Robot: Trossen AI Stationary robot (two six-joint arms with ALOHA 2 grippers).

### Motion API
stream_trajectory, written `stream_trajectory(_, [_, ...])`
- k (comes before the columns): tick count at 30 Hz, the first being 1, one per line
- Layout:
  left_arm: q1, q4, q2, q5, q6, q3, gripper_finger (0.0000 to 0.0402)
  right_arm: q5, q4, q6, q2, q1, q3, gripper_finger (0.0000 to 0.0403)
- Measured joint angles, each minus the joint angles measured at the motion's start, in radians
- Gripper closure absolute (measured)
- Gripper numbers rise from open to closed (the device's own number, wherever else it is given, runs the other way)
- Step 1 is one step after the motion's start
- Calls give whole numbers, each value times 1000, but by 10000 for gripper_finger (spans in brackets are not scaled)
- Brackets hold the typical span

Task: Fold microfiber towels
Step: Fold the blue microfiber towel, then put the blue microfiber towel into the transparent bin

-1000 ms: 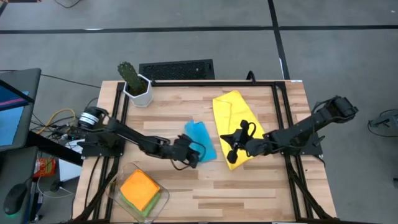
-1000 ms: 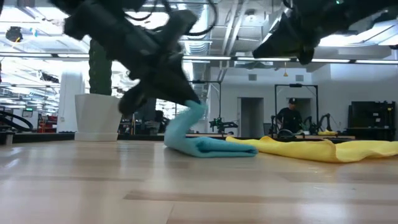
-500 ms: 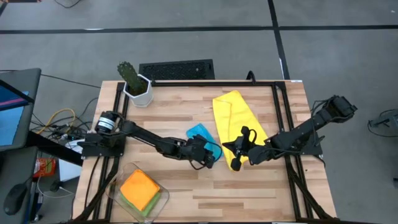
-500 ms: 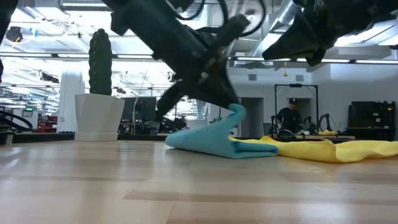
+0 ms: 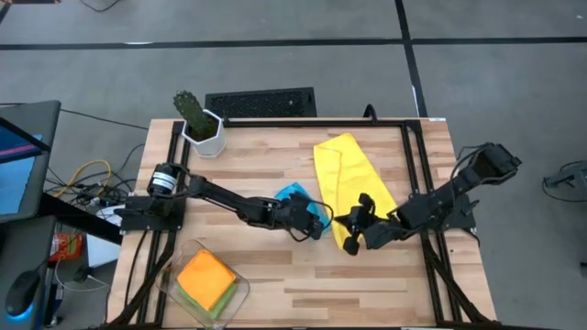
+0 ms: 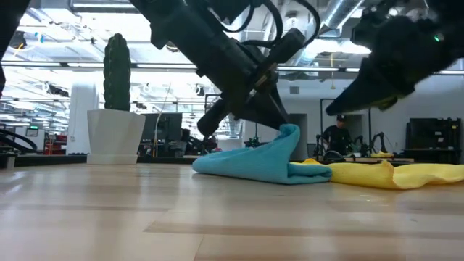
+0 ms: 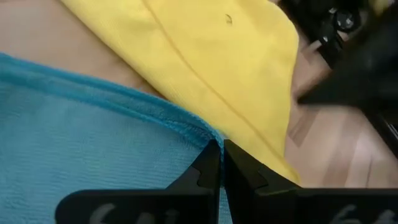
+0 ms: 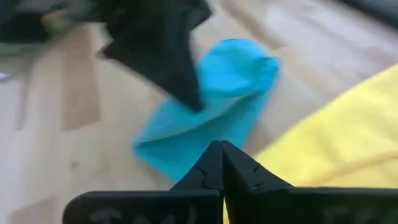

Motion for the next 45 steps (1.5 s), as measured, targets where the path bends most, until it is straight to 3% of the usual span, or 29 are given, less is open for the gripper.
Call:
stream_trajectory(6, [1,8,0,5,4,0,401,-86,271,-20,152,-1,-66,389])
stream_trajectory(13, [2,4,0,4,6,-1,401,-137,395,0,298,-28,-67,379])
stream_trajectory(28, [1,19,0,-6,56,-1,397,-171,431,35,353,-27,-67,376])
stream_trajectory(39, [1,57,0,27,79,-2,280,-171,438,35,352,-18,-67,375])
stream_trajectory(45, [49,97,-26,139,75,-3,245,-168,453,6,300,-11,-66,380])
